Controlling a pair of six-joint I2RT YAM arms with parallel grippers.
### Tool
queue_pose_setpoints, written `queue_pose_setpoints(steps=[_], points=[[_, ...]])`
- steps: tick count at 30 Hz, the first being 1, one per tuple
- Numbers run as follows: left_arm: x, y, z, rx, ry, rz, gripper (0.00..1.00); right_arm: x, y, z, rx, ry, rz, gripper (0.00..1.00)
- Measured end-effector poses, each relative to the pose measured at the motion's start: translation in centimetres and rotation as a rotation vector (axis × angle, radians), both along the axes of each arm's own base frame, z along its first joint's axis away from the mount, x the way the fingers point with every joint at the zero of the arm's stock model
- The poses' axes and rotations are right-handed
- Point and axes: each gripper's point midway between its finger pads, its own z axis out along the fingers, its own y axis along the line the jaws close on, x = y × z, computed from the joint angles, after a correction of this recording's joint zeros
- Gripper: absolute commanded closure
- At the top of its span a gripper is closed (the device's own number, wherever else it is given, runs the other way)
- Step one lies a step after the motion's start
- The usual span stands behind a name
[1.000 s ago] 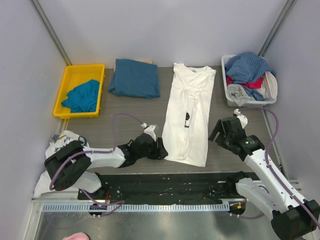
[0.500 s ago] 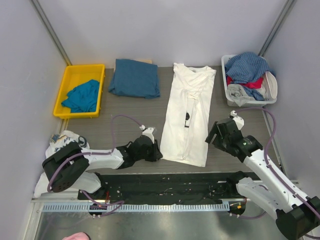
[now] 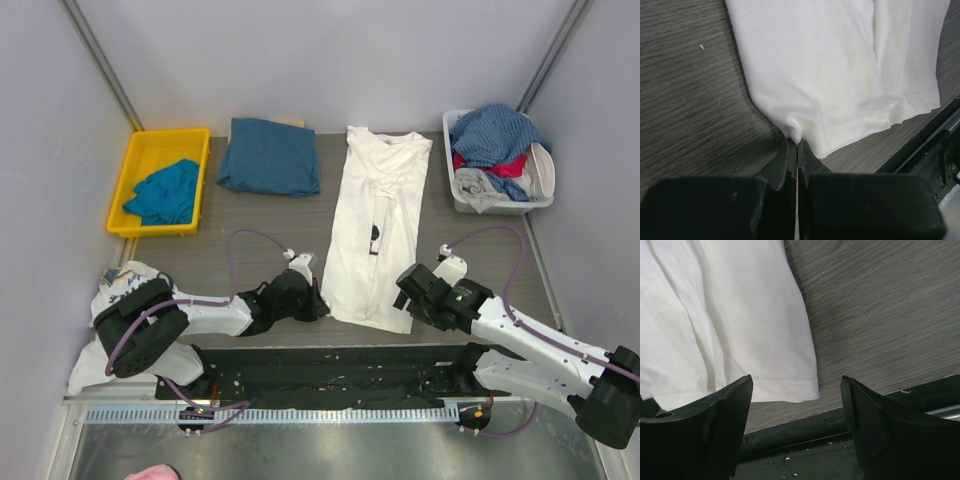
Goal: Fold and stack the t-shirts
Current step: Fold the tshirt
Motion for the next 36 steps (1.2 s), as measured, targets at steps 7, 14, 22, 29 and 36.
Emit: queue_pose_setpoints(steps=[7, 14, 22, 29, 36], points=[[0.0, 0.1, 0.0, 0.008, -0.002, -0.005, 1.00, -1.3, -0.9, -2.3, 0.000, 0.009, -0.105, 0.30], [-0.3, 0.6, 0.0, 0.027, 0.005, -0.004, 1.00, -2.3, -1.8, -4.5, 0.000, 0.030, -0.151, 0.32], [-0.3, 0.6, 0.0, 0.028, 0.006, -0.003, 1.00, -1.5, -0.6, -4.4, 0.057, 0.006, -0.149, 0.33], [-0.3, 0.6, 0.0, 0.029, 0.006, -0.003, 1.00, -2.1, -0.4, -5.1, 0.068, 0.022, -0.134, 0.42], [-0.3, 0.6, 0.0, 0.034, 0.009, -0.003, 1.00, -2.1, 0.2, -5.2, 0.095, 0.017, -0.119, 0.48]])
